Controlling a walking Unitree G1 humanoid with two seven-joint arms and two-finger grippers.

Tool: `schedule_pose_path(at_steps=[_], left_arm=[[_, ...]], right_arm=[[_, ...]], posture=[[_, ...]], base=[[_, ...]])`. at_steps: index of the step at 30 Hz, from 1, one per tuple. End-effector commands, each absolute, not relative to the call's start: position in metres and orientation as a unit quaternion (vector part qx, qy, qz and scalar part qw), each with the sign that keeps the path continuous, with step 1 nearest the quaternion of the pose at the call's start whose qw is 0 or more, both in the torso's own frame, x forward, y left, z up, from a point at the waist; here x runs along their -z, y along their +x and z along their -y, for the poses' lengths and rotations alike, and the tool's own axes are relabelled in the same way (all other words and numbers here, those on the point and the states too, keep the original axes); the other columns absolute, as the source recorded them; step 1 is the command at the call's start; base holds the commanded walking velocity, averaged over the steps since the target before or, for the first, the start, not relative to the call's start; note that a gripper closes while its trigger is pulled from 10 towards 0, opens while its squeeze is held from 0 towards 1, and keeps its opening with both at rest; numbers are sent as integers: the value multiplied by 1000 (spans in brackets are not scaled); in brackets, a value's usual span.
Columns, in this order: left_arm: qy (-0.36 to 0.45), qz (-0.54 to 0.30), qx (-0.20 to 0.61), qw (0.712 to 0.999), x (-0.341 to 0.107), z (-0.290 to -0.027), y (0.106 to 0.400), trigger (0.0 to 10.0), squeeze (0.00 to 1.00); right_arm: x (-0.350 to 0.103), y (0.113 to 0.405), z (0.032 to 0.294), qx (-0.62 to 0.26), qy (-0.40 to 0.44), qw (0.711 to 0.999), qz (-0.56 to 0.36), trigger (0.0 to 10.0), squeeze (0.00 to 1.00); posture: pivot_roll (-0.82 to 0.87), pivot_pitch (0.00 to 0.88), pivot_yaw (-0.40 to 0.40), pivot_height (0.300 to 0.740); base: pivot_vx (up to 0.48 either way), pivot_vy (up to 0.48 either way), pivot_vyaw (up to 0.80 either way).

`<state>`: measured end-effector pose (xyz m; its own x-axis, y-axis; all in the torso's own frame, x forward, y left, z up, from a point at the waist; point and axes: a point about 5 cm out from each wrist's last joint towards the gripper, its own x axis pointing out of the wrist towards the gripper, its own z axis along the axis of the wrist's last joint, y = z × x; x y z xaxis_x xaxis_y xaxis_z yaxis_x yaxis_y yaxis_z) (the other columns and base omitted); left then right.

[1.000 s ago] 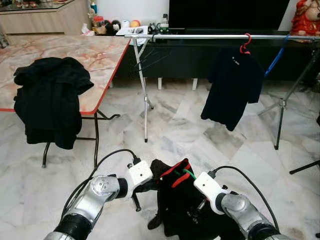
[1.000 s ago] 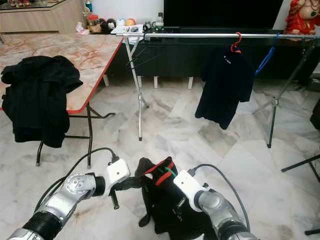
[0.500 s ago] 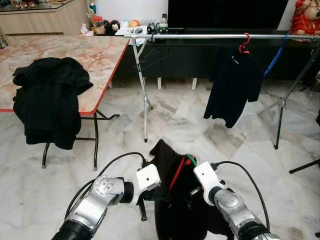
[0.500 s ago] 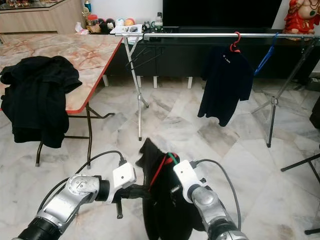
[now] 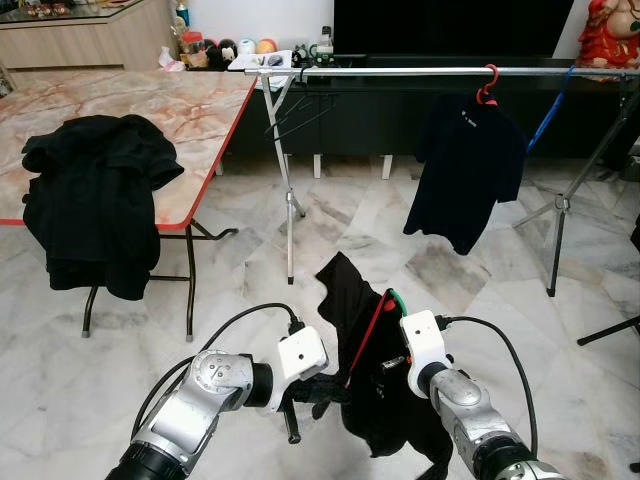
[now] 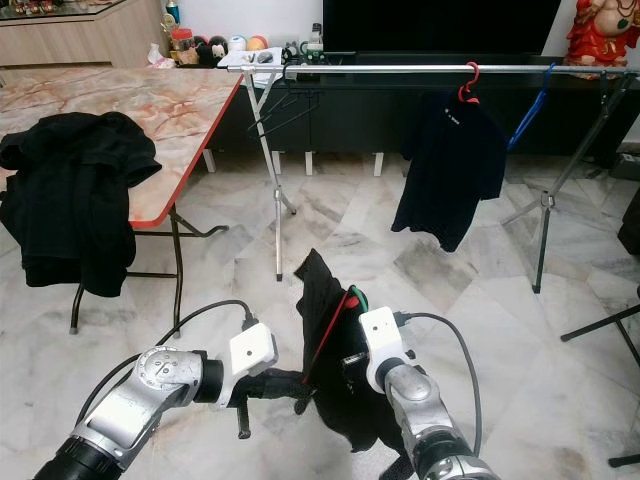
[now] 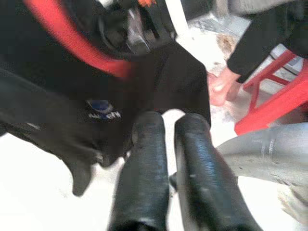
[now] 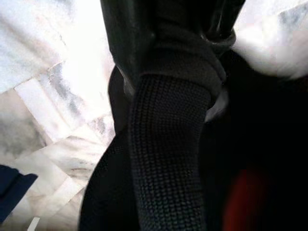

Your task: Hang hanger

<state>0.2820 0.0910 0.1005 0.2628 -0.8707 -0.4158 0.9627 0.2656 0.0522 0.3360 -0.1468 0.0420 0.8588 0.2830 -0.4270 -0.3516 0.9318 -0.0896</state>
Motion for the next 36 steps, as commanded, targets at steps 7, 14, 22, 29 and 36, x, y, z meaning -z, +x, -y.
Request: schedule_pose_path(at_steps=[7,14,22,29,36], left_arm=[[151,-159,586,780,-103,-97,280,10000,1000],[166,-162,562,794,-106,-112,286,10000,1000],[196,-172,558,787,-99,-131,282,10000,1000],[240,-180,534,790,-76,-136,284,10000,1000],[251,-176,568,764,-75,-134,277,10000,0]], right_arm=[[-51,342,144,-176,-84,963,-188,0,0],[-46,335,145,-267,-164,928,-202,0,0],[-31,312,162,-418,-270,830,-252,0,0],[-25,298,166,-506,-272,768,-284,0,0],[-23,288,158,-583,-271,705,-300,0,0]], posture=[[112,90,32,740],[111,89,29,740],[113,81,22,740],[123,65,18,740],[134,53,5,740]], base=[[0,0,0],[0,0,0],[0,0,0],[0,0,0],[0,0,0]])
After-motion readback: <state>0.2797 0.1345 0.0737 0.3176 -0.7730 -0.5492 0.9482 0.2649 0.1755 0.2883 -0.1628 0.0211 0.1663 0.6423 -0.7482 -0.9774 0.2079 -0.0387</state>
